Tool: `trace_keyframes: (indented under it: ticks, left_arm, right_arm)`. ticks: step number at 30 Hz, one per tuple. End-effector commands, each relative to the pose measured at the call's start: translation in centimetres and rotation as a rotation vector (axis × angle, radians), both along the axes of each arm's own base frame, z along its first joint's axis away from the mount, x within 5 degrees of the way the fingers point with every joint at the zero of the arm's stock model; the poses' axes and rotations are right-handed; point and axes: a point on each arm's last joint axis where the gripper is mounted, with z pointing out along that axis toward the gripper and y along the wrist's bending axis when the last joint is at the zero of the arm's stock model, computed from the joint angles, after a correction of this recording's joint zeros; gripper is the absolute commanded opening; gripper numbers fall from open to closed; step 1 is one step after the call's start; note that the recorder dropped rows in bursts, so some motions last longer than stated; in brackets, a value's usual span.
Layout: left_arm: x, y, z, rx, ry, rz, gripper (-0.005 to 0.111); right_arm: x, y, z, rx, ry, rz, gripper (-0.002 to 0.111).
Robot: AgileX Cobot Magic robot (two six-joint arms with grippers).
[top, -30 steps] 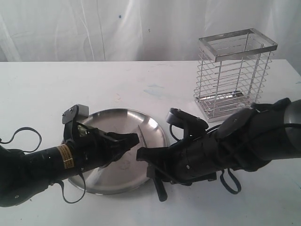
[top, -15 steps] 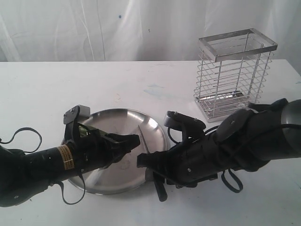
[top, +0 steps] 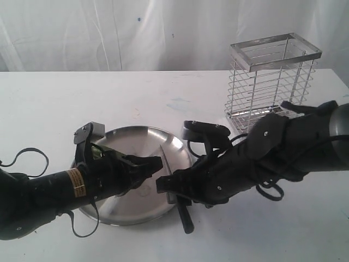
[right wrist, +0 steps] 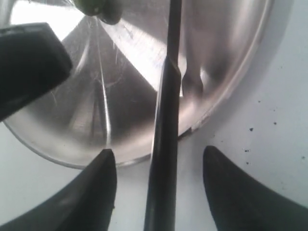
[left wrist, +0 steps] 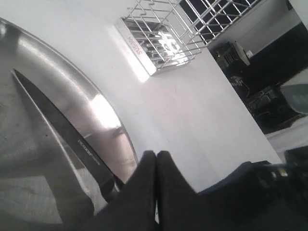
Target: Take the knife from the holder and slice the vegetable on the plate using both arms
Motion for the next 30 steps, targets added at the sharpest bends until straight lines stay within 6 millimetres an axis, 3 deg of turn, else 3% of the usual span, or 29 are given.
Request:
trace_keyframes:
  ticks: [1,5,11,21,30]
  left_arm:
    - [0.6,0.9,0.4,-0.037,0.011,0.133,0.000]
    - [1.0,2.0,0.3,0.036,0.073,0.259,0.000]
    - [0.1,3.0,-1.0,0.363,0.171,0.221,0.000]
    - [0.1,3.0,-1.0,0.386,0.142,0.200,0.000]
    - [0.0,2.8,-1.0,0.401,0.127,0.170,0.000]
  right_arm:
    - [0.0,-0.8,1.6,-0.138,0.009,0.057,0.051]
    - [0.2,-1.6,3.5,-0.287,0.063,0.066,0.051]
    - [1.7,-0.3,6.2,-0.265,0.074,0.065,0.051]
    - [3.4,1.5,3.9,-0.340,0.248,0.098,0.051]
    - [2.7,3.6,2.7,-0.346,0.225,0.155,0.051]
